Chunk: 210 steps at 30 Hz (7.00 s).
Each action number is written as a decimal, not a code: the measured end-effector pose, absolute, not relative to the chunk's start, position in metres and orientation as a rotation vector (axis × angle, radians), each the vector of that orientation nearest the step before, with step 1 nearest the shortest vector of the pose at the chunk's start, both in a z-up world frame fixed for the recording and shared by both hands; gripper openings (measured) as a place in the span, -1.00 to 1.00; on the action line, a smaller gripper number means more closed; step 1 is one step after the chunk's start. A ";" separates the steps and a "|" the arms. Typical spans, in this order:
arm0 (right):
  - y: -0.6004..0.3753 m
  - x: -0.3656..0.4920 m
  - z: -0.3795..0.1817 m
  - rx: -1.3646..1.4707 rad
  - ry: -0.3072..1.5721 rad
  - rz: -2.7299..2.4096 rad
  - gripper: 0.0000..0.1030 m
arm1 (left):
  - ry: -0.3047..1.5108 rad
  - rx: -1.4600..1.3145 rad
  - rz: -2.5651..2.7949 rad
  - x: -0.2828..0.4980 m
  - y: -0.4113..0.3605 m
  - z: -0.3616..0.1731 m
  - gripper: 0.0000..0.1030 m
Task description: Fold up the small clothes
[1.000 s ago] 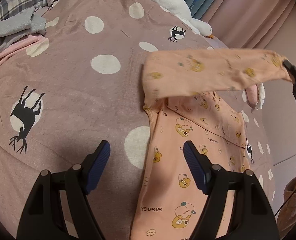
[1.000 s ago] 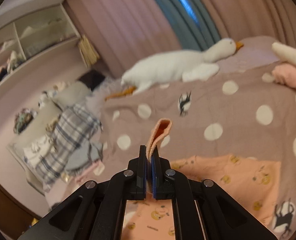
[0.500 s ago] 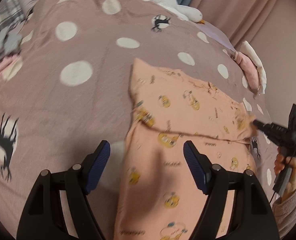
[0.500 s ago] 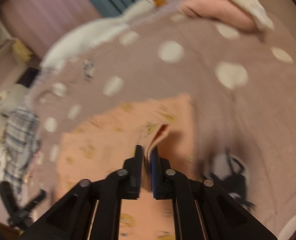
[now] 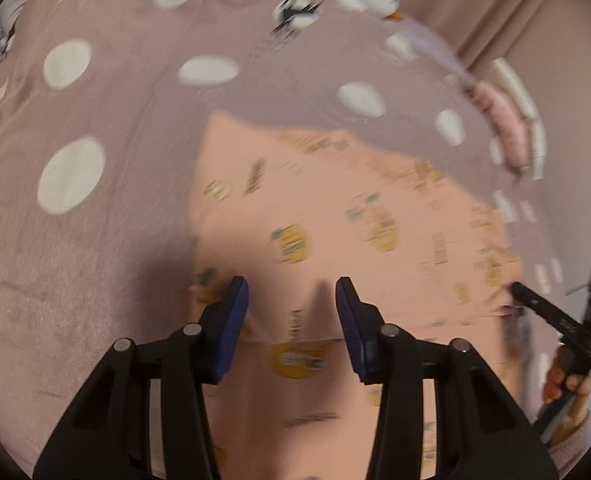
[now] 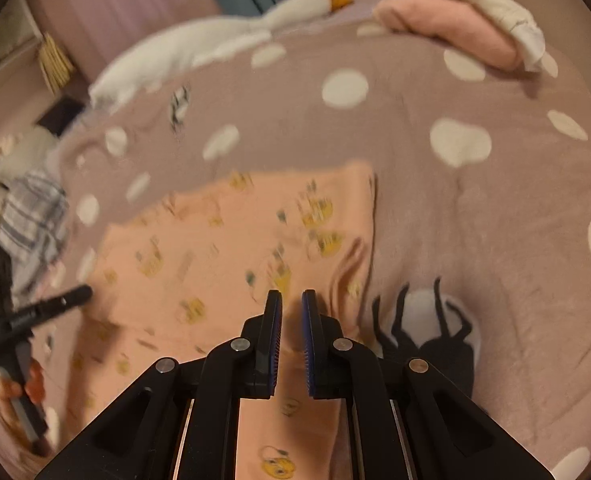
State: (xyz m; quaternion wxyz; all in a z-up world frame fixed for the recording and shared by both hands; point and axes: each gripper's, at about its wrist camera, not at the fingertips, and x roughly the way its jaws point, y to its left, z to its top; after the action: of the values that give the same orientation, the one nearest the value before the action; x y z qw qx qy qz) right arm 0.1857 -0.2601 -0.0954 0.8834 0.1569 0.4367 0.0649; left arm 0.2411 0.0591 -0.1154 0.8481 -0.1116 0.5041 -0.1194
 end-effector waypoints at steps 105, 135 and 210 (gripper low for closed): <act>-0.260 0.113 -0.027 0.641 0.598 0.567 -0.83 | 0.726 -0.986 -0.835 0.154 0.120 -0.043 -0.97; -0.325 0.248 -0.103 0.705 0.873 0.074 -0.82 | 1.028 -0.787 -0.333 0.312 0.137 -0.123 -0.87; -0.304 0.320 -0.078 0.425 0.840 0.144 -0.89 | 1.030 -0.190 -0.404 0.235 0.085 -0.117 -0.59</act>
State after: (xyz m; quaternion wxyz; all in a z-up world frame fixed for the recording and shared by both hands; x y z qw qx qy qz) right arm 0.3205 -0.3041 -0.0783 0.8887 0.2048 0.4044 0.0693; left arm 0.2352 0.0846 -0.1174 0.8464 -0.0903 0.4885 -0.1917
